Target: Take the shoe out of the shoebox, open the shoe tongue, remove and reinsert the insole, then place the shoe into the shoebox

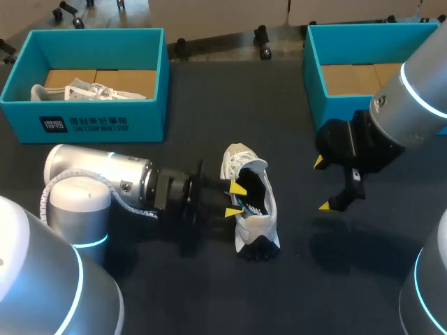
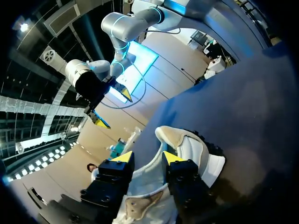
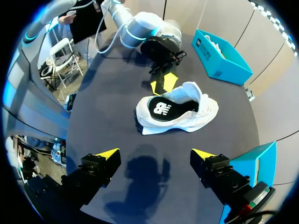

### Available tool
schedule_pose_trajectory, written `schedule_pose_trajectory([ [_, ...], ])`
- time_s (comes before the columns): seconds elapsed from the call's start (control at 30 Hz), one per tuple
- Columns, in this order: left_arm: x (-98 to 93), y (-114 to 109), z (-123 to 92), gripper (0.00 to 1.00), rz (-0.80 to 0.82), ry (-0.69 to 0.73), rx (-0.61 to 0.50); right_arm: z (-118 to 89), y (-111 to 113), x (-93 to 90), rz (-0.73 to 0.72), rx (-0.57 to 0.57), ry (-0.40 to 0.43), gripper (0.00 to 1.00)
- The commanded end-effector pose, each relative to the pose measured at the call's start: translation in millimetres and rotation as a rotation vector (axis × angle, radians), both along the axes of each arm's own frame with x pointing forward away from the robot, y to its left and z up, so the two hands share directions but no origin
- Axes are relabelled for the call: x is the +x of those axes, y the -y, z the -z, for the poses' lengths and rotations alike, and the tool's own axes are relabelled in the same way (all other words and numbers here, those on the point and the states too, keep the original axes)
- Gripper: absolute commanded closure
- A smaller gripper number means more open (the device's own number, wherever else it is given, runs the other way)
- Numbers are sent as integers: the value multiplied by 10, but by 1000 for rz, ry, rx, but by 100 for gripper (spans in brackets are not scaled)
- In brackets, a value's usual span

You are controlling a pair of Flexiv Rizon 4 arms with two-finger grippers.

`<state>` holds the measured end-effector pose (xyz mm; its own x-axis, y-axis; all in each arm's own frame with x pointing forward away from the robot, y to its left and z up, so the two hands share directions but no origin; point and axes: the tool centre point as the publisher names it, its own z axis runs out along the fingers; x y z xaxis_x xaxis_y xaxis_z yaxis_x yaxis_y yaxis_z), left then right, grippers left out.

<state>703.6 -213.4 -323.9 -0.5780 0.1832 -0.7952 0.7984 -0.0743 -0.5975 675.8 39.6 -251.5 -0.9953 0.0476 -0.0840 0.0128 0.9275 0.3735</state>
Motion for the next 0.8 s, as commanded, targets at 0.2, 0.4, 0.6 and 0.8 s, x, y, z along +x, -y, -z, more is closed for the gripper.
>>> schedule_pose_trajectory([
  [0.2, 36, -19, -258, 0, 21, 36, -16, 14, -5, -6, 1, 0, 2, 0],
  [0.4, 103, -19, -303, 100, 65, 78, 16, 14, -5, -6, 1, 0, 2, 0],
  [0.6, 142, -30, -372, 100, 125, 123, 49, 14, -5, -6, 1, 0, 2, 0],
  [0.8, 139, -26, -429, 100, 246, 191, 135, 14, -5, -6, 1, 0, 2, 0],
])
